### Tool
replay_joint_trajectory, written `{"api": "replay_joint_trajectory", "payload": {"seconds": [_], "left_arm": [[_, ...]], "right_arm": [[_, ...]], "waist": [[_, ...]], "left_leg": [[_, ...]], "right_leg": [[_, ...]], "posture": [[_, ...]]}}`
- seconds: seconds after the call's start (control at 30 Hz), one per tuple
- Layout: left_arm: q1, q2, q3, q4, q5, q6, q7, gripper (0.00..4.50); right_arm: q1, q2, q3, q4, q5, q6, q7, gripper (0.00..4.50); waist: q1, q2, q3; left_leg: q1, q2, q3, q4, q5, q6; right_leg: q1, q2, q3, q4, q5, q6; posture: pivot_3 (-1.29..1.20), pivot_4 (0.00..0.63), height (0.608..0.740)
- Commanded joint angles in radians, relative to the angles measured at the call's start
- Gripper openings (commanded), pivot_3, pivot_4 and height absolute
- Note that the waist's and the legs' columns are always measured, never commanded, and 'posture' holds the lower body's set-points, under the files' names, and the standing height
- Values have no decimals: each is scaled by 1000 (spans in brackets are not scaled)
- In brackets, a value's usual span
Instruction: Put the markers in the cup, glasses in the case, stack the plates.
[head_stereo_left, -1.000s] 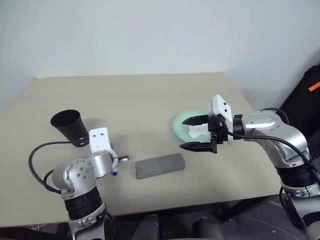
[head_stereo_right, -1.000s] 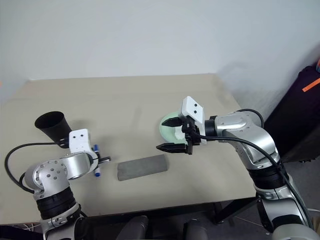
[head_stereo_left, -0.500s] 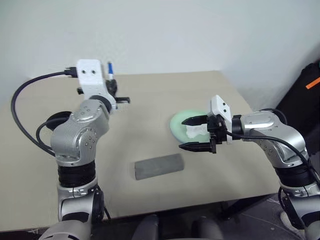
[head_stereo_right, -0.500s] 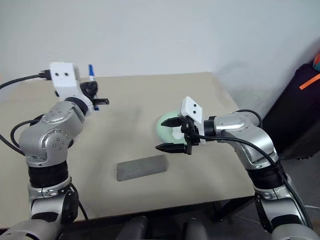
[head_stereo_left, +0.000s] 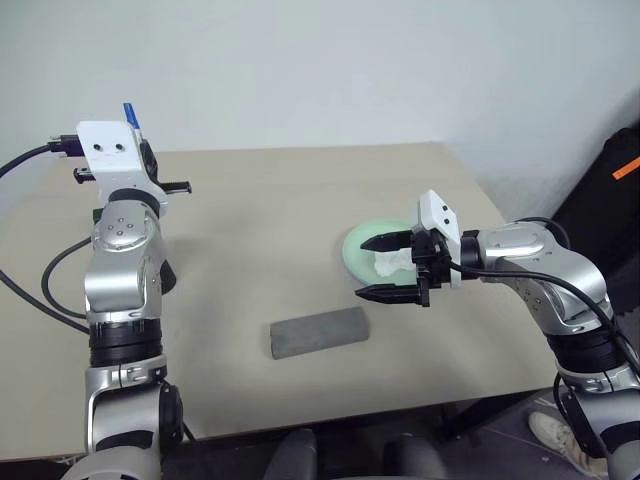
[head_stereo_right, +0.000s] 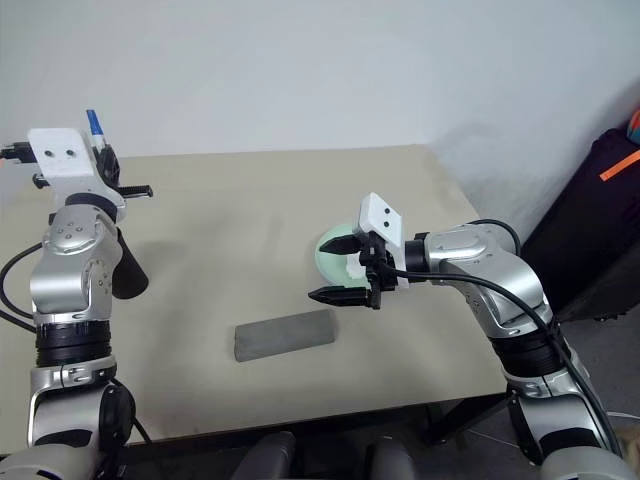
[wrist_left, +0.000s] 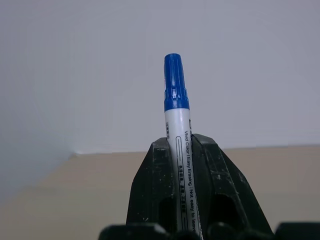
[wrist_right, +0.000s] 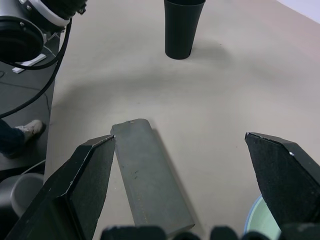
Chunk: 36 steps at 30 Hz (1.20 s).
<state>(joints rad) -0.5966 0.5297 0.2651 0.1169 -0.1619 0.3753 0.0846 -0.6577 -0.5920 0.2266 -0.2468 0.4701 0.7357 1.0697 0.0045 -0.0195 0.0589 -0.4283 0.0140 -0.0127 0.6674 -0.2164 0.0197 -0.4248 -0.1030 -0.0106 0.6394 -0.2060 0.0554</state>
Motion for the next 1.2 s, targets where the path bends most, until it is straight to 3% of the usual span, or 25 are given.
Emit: {"api": "replay_joint_trajectory", "payload": {"seconds": [0.03, 0.8, 1.2], "left_arm": [[8, 40, 26, 51, 46, -120, -31, 101], [142, 46, 69, 228, 70, -382, -97, 101], [143, 46, 75, 247, 78, -401, -102, 4280]], "right_arm": [[-29, 3, -15, -17, 4, -12, -5, 4500], [-39, 1, -19, -24, 13, 3, -2, 4500], [-40, 1, -17, -22, 11, 1, -2, 4500]], "waist": [[0, 0, 0], [0, 0, 0], [0, 0, 0]], "left_leg": [[0, 0, 0, 0, 0, 0], [0, 1, 0, 0, -2, -3], [0, 1, 1, 0, -2, -3]], "right_leg": [[0, 0, 0, 0, 0, 0], [-1, 0, -1, 0, 0, 0], [0, -1, -2, 0, 0, -1]], "posture": [[0, 0, 704], [0, 0, 704], [0, 0, 704]]}}
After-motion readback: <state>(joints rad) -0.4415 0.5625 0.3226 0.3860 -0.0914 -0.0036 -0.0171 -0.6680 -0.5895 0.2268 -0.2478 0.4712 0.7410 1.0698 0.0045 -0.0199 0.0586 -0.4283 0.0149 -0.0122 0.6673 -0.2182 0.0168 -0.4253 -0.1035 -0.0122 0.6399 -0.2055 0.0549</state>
